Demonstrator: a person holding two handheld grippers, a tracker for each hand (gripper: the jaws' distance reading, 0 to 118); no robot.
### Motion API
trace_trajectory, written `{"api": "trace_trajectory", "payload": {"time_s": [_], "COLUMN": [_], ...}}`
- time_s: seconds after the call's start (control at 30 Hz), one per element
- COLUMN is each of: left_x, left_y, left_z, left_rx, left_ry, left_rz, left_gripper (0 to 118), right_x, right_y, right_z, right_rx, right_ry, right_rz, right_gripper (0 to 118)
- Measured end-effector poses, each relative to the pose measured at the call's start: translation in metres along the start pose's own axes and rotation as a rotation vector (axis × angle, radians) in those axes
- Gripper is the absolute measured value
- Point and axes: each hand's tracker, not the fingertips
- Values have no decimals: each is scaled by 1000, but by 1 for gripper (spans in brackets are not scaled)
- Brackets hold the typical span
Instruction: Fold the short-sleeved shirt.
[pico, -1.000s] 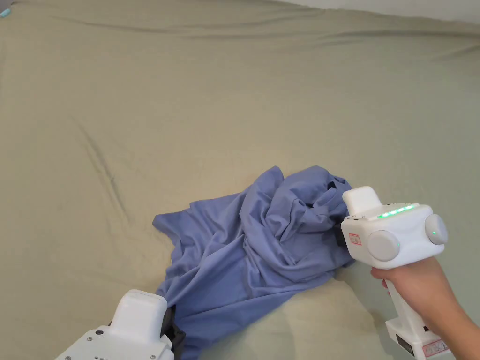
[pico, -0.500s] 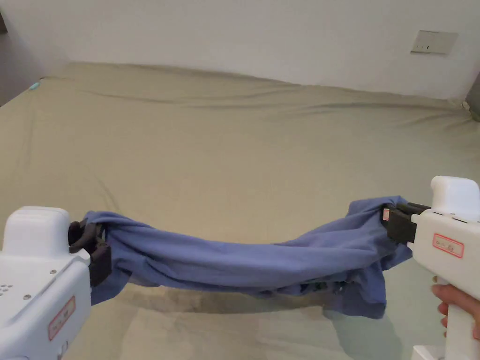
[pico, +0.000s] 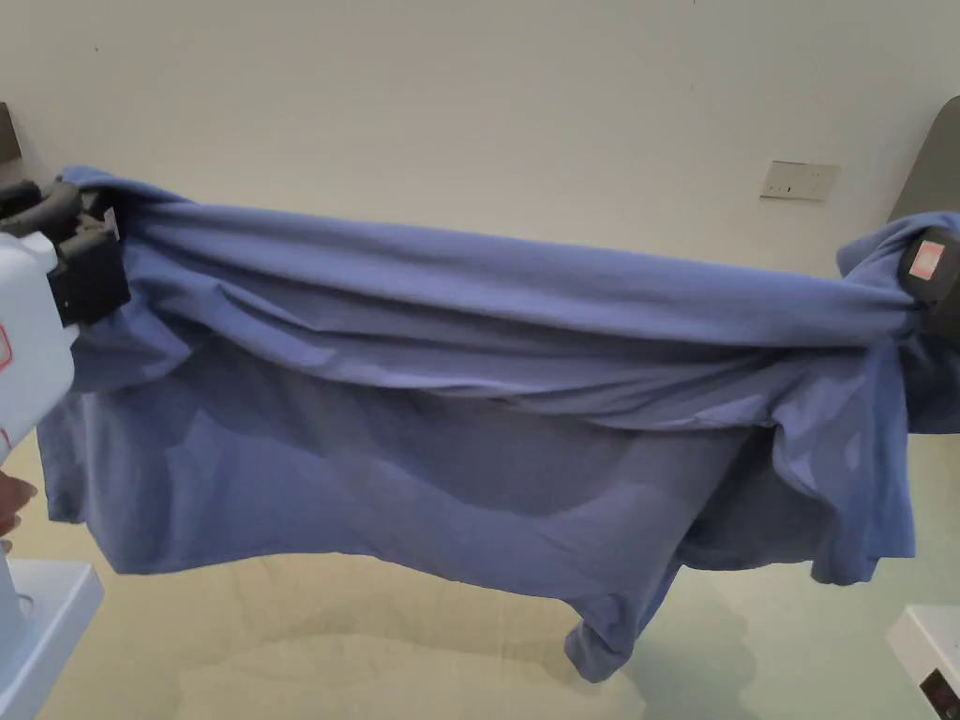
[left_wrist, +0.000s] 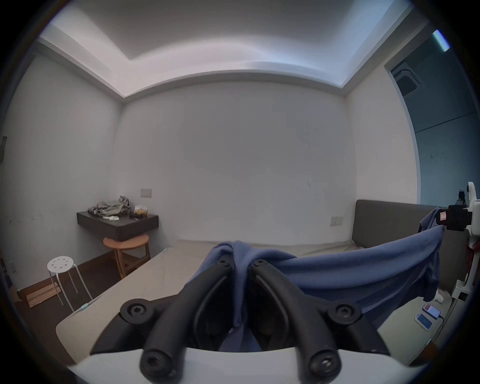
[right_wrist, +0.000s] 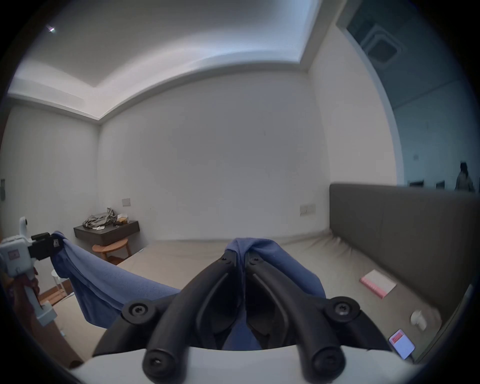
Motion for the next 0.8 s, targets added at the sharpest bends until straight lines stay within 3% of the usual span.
{"api": "trace_trajectory", "payload": {"time_s": [0.3, 0.43, 0.57, 0.8], "left_x": [-3, -3, -3, 2], "left_y": [48, 58, 67, 76], "left_z": [-21, -45, -79, -156], "left_rx": [50, 35, 7, -49], "left_ry": [-48, -76, -98, -122], "left_rz": [-16, -36, -57, -107], "left_gripper": [6, 6, 6, 6], "right_x": [-19, -26, -33, -25], "right_y": [56, 70, 81, 86], "right_z": [-2, -22, -56, -138], "right_rx": [129, 182, 199, 175], "right_ry": [-53, -99, -146, -199], "right_rz": [56, 143, 232, 290], "right_gripper": [4, 4, 4, 4]}}
